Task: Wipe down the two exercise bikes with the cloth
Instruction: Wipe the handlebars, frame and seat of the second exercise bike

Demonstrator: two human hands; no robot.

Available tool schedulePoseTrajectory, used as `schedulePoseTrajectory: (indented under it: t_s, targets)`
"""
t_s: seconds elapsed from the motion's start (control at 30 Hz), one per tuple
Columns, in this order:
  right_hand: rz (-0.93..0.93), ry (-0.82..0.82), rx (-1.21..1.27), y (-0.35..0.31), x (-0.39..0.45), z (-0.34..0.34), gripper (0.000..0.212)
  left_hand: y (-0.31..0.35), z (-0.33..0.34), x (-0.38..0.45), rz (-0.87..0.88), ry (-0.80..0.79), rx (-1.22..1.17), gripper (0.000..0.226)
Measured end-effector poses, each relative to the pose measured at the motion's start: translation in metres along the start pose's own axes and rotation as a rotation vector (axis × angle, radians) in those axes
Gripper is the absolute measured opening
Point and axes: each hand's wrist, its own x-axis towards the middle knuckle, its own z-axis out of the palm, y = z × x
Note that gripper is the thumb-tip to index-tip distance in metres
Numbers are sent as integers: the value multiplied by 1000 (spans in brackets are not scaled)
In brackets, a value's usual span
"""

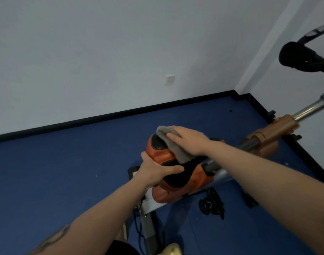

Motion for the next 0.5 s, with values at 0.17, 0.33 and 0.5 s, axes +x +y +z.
schedulePoseTrajectory:
  t_s: [0.17, 0.33, 0.5]
  targets:
    - [94, 13, -72, -27, 17, 10, 57, 1, -6, -3, -33, -68, 39, 122]
    - [-272, -80, -108, -55, 25, 7, 32, 4, -2, -9, -60, -108, 100, 117]
    - [-51, -166, -94, -66, 45, 2, 31, -3, -3, -6, -73, -164, 70, 62]
